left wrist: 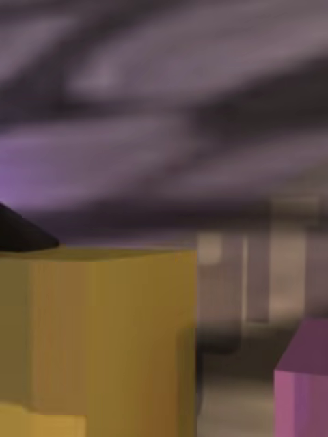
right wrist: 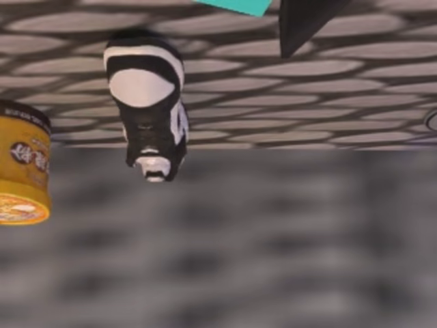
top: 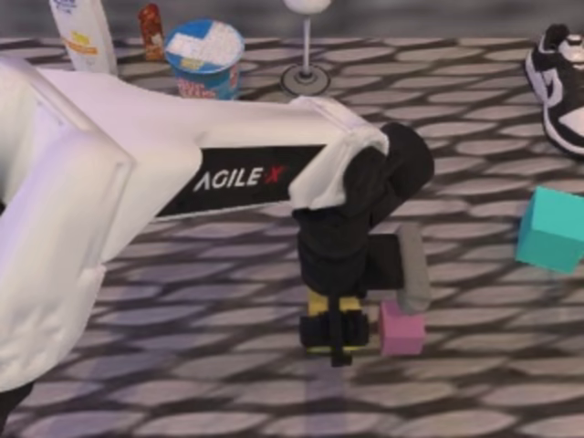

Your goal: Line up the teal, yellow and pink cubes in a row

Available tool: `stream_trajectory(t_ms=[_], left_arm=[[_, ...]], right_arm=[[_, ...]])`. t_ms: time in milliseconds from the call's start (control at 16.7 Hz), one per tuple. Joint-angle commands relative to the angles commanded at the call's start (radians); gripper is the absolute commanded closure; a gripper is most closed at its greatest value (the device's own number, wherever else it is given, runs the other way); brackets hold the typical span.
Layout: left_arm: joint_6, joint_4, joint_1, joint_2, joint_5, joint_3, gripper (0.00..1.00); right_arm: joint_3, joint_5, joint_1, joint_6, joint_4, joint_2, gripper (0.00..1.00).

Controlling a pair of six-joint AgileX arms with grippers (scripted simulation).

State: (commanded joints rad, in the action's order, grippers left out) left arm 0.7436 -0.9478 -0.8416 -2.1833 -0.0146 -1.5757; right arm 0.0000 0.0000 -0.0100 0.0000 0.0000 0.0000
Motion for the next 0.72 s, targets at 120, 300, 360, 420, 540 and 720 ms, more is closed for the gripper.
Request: stream_trajectory(t_ms=[120, 300, 360, 420, 540, 720], left_arm=[[0.0, 0.0, 0.0, 0.0, 0.0, 0.0, 0.1], [0.0, 0.0, 0.0, 0.0, 0.0, 0.0, 0.0], [0.0, 0.0, 0.0, 0.0, 0.0, 0.0, 0.0], [0.0, 0.0, 0.0, 0.0, 0.0, 0.0, 0.0], [0.0, 0.0, 0.0, 0.0, 0.0, 0.0, 0.0], [0.0, 0.0, 0.002, 0.001, 0.0, 0.0, 0.0]], right_arm=[[0.0, 0.0, 0.0, 0.0, 0.0, 0.0, 0.0], [0.0, 0.0, 0.0, 0.0, 0.0, 0.0, 0.0], [0.0, 0.0, 0.0, 0.0, 0.0, 0.0, 0.0], [0.0, 0.0, 0.0, 0.0, 0.0, 0.0, 0.0], [0.0, 0.0, 0.0, 0.0, 0.0, 0.0, 0.0], [0.0, 0.0, 0.0, 0.0, 0.0, 0.0, 0.0]])
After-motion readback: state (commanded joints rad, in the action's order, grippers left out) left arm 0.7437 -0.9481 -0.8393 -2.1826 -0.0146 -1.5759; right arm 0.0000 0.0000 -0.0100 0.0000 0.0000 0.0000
